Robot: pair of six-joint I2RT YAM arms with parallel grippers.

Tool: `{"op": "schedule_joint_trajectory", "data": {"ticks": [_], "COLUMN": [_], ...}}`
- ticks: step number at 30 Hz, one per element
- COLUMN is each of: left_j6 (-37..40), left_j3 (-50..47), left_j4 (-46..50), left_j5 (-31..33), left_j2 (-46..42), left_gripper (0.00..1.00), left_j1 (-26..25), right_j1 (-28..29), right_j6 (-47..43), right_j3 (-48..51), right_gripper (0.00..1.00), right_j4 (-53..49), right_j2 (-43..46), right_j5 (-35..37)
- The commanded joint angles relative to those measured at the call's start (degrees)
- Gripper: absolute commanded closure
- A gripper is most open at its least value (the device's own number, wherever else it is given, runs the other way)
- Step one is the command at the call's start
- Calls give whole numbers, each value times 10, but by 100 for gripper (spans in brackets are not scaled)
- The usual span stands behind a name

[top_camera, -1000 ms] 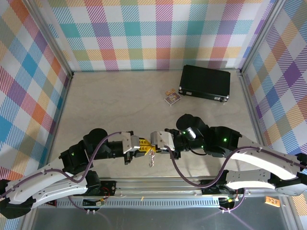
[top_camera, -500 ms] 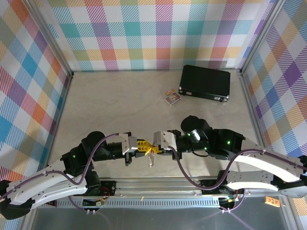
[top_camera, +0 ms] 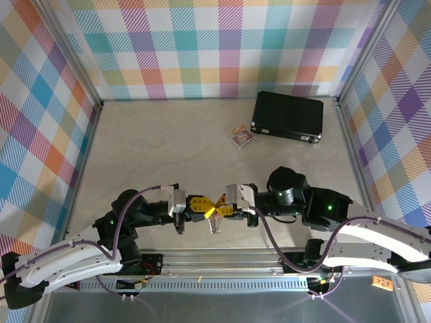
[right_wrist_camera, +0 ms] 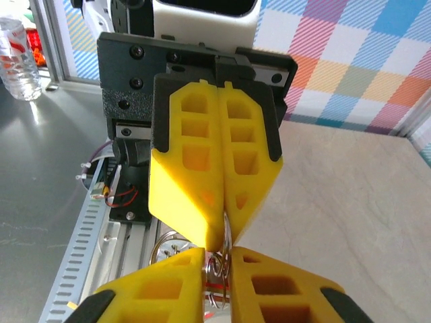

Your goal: Put the keys on the keyring

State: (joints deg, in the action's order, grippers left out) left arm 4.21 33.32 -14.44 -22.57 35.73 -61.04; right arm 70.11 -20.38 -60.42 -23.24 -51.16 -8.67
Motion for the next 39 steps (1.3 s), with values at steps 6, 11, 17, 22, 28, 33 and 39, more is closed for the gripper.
{"op": "schedule_joint_trajectory", "data": {"ticks": [6,11,17,22,28,33,39], "left_j6": [-41,-6,97,129,137,109,61], "left_j3": [-8,27,96,116,118,101,75], "left_j4": [-113,-23,199,262,271,209,101], "left_j5": [-34,-10,92,109,104,88,57], "left_j2": [12,17,20,31,30,6,-6], "left_gripper": [100,100,86,85,100,100,100], "left_j1": [2,2,2,2,2,2,2], "right_j1": [5,5,5,5,5,5,5], "right_j6": [-6,-17,-40,-47,-46,-38,-20], "right_j3": [26,13,-26,-57,-69,-67,-47], "right_gripper": [100,100,100,100,100,100,87], "right_j4": [59,34,-46,-97,-105,-95,-62], "right_j2": [31,23,-14,-54,-69,-58,-44], "right_j5": [-15,-3,32,37,36,39,35]}}
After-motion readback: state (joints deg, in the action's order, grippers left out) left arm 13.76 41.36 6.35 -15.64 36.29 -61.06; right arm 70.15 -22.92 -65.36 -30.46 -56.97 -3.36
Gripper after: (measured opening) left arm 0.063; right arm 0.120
